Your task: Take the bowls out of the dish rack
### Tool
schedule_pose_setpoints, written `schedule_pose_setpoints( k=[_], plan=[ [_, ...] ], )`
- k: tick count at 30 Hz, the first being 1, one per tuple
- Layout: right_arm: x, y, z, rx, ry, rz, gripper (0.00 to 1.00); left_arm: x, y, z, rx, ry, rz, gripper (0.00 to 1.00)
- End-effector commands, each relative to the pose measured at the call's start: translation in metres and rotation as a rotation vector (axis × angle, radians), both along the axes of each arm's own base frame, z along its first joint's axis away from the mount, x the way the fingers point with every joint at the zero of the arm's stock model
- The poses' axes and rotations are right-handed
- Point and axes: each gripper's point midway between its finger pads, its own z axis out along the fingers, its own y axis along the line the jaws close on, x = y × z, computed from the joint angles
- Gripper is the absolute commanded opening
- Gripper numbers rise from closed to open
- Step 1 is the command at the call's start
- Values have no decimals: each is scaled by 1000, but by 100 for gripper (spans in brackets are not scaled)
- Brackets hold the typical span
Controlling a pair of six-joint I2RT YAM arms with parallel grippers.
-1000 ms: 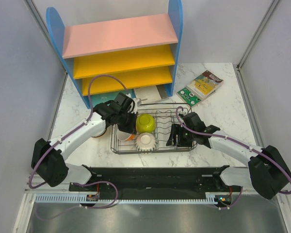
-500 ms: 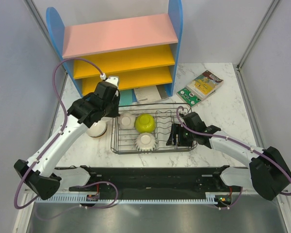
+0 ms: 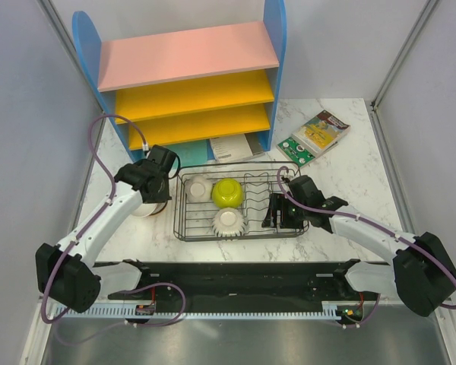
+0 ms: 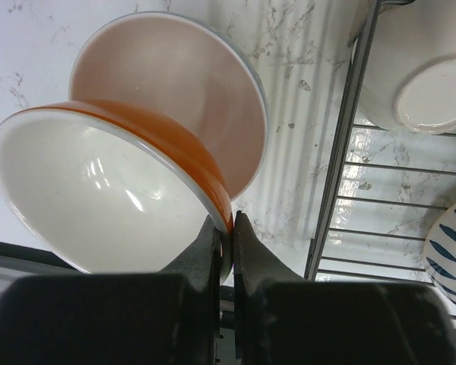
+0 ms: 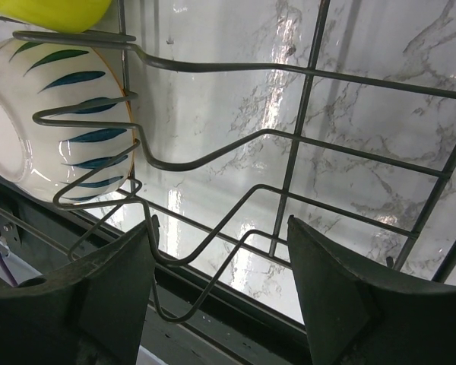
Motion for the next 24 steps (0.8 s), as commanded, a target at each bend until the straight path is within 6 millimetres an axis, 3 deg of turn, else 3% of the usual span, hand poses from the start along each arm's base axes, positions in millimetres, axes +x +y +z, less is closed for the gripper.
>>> schedule_pose_setpoints(
  k=[1,16,21,24],
  plan=[
    [11,-5,9,-14,-52,-18,75,19,4,10,15,-95,16,2],
    [13,-11,12,-30,-54,-32,76,44,-6,-6,54,-29,-35,2],
    [15,-12,11,-34,-54,-34,76,42,-7,-8,41,-22,-35,19],
    [14,-11,10,-37,-48,-30,76,40,-6,-5,37,-35,-34,39]
  ],
)
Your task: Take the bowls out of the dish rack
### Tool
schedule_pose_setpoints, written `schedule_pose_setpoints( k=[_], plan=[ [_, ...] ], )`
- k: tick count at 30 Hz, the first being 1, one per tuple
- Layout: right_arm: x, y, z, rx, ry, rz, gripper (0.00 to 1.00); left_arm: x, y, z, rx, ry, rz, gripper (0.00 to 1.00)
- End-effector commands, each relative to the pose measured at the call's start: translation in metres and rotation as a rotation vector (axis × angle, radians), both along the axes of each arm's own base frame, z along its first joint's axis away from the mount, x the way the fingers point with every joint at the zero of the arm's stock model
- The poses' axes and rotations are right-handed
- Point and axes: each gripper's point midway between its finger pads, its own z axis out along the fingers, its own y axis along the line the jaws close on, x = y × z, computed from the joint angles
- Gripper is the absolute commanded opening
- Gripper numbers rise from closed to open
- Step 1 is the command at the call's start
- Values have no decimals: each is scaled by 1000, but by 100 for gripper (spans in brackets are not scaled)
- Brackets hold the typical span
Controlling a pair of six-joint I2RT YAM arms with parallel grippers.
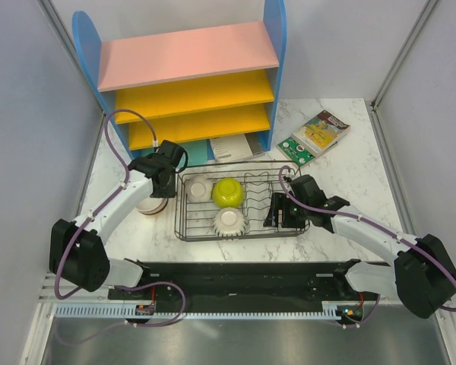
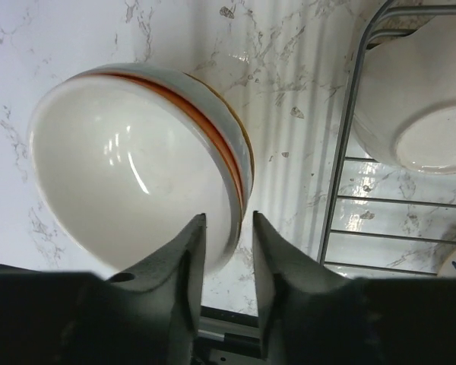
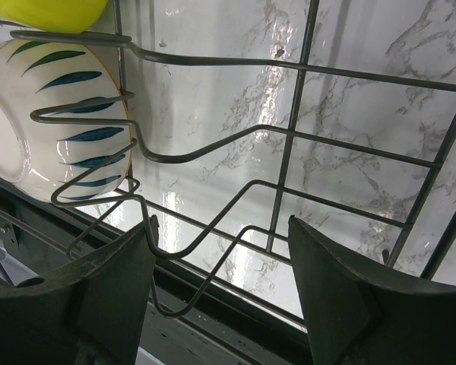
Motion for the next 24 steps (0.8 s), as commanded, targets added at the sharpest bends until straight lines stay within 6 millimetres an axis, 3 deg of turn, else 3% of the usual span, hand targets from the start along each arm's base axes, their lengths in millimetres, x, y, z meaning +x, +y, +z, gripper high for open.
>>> schedule_pose_setpoints(
  k=[1,4,10,16,19,21,24],
  plan=[
    [13,-6,8,-32,-41,-23,76,13,0,24,-12,-97,-2,53],
    [13,-4,8,-29,-38,-17,76,13,3,28,-7,-111,6,60],
    [17,-4,15,-35,-62,-3,76,14,8,49,-23,-197,58,62],
    [23,-10,28,-62,-102,-4,77,9,10,95,-117,-360,105,62],
    [25,-3,39,-33,-120,13,77,4,-10,117,-231,-427,-18,61],
    [29,-2,45,-28,-146,17,77,-4,-45,122,-389,-423,-162,61],
    [33,-3,46,-36,-159,12,77,-16,-79,112,-503,-371,-276,62]
  ],
)
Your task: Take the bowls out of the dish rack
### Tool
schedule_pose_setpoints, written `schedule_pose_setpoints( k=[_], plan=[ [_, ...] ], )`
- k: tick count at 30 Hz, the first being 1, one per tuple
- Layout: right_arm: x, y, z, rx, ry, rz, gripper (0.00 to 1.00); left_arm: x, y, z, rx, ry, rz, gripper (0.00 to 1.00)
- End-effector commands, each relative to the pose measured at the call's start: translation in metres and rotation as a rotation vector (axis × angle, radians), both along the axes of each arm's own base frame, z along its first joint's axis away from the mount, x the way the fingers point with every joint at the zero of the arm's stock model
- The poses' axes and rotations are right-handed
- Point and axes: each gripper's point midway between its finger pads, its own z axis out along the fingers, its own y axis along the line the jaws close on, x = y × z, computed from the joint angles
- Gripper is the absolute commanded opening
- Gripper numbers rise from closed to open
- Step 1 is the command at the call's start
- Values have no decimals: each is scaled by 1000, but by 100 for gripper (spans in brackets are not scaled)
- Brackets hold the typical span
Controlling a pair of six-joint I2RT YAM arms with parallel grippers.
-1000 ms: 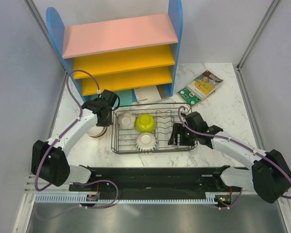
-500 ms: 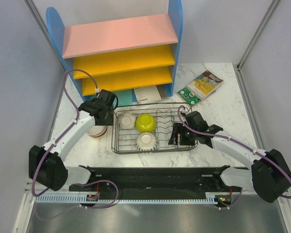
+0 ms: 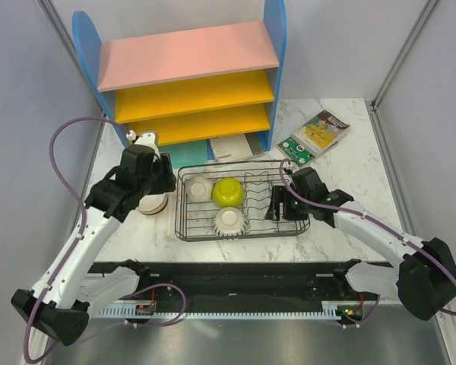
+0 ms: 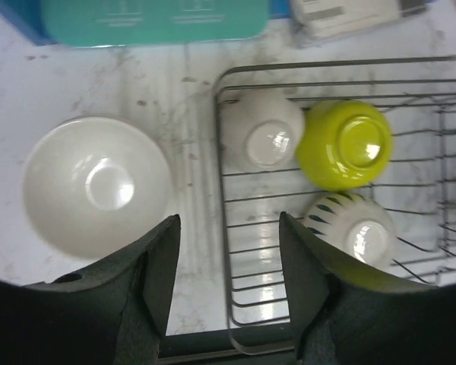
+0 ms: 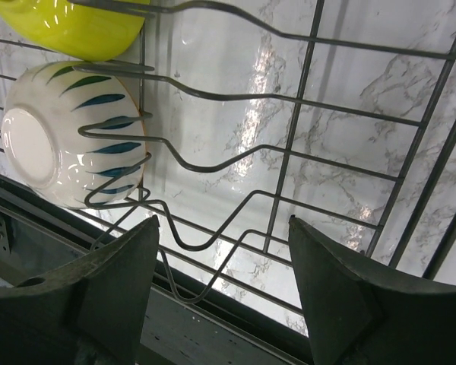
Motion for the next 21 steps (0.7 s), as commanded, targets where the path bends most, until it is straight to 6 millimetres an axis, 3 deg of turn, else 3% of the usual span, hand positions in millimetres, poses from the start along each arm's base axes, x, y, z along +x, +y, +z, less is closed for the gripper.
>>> schedule_pose_setpoints(
  k=[1,5,9,14,18,21],
  plan=[
    [18,2,23,5,-90,-1,77,-9,-60,-5,-155,3,-242,63],
    [15,5,22,25,-82,17,77,-23,-113,-20,-187,81,-384,67],
    [10,8,23,41,-74,44,78,-16,-146,-40,-189,120,-428,71],
    [11,10,28,39,-77,57,78,-17,-155,-78,-174,241,-421,77],
    [9,8,21,40,-62,41,78,-42,-151,-112,-185,360,-440,79],
    [6,8,14,44,-46,33,78,-58,-153,-121,-239,384,-476,81]
  ],
)
